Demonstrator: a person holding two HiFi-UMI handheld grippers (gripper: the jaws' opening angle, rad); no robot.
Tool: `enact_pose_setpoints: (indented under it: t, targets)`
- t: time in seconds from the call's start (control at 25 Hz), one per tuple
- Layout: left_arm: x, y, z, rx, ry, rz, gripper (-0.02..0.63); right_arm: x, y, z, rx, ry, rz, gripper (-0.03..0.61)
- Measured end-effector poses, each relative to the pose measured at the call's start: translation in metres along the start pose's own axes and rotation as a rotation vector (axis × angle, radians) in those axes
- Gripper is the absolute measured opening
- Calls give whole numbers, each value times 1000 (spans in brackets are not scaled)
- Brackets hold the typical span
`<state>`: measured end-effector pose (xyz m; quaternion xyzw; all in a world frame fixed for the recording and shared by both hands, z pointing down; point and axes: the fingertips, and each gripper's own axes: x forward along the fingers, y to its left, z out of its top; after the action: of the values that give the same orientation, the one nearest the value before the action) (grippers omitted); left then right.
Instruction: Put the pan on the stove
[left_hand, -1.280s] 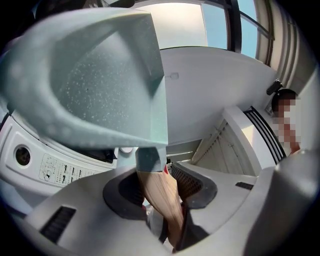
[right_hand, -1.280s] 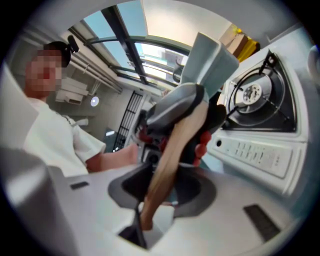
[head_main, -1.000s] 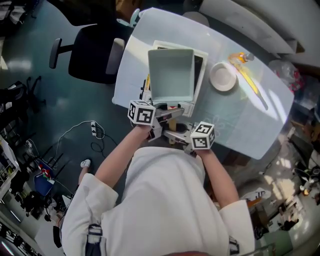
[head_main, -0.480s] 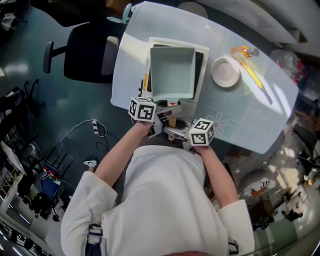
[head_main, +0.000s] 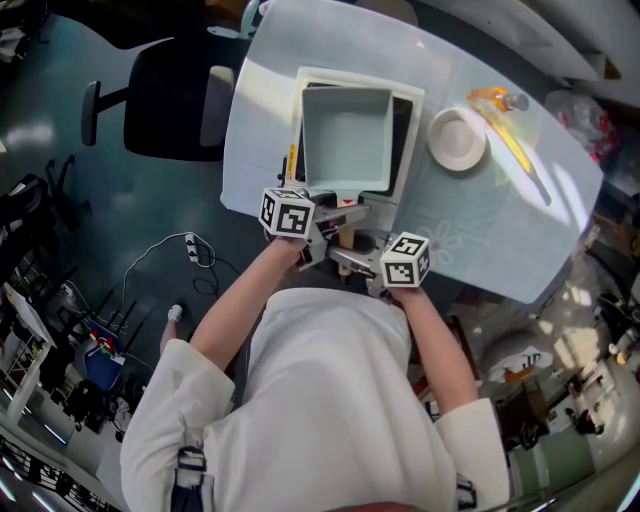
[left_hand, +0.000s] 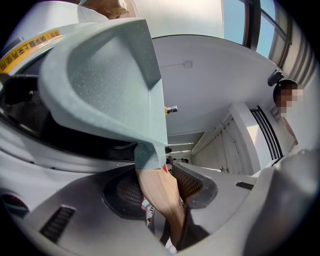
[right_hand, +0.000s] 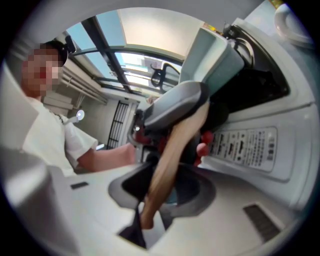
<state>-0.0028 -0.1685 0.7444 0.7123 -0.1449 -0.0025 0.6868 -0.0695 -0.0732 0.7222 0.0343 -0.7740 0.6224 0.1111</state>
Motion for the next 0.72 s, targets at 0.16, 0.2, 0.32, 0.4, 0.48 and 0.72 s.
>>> enact_pose_setpoints:
  t: [0.16,0.2,0.32,0.4,0.48,0.72]
  targets:
    - [0,1,0,9,5,-6,179,2,-2,0,-2,10,-4,144]
    - [0,1,0,9,8,-8,181,2,-2,0,-1,11,-3,144]
    - [0,0,0,-1,8,-21,186,2,-3,1,8,0,4,146]
    - [0,0,2,-18,-1,-27,223,2,-4,2,22,-8,1,177]
    - [-2,1,2,-26,-12,-22,238,0,-5,3,27,-8,-14,207]
    - [-12,1,-1,-29,-27,4,267,-5,-9,4,9,-17,-75,219]
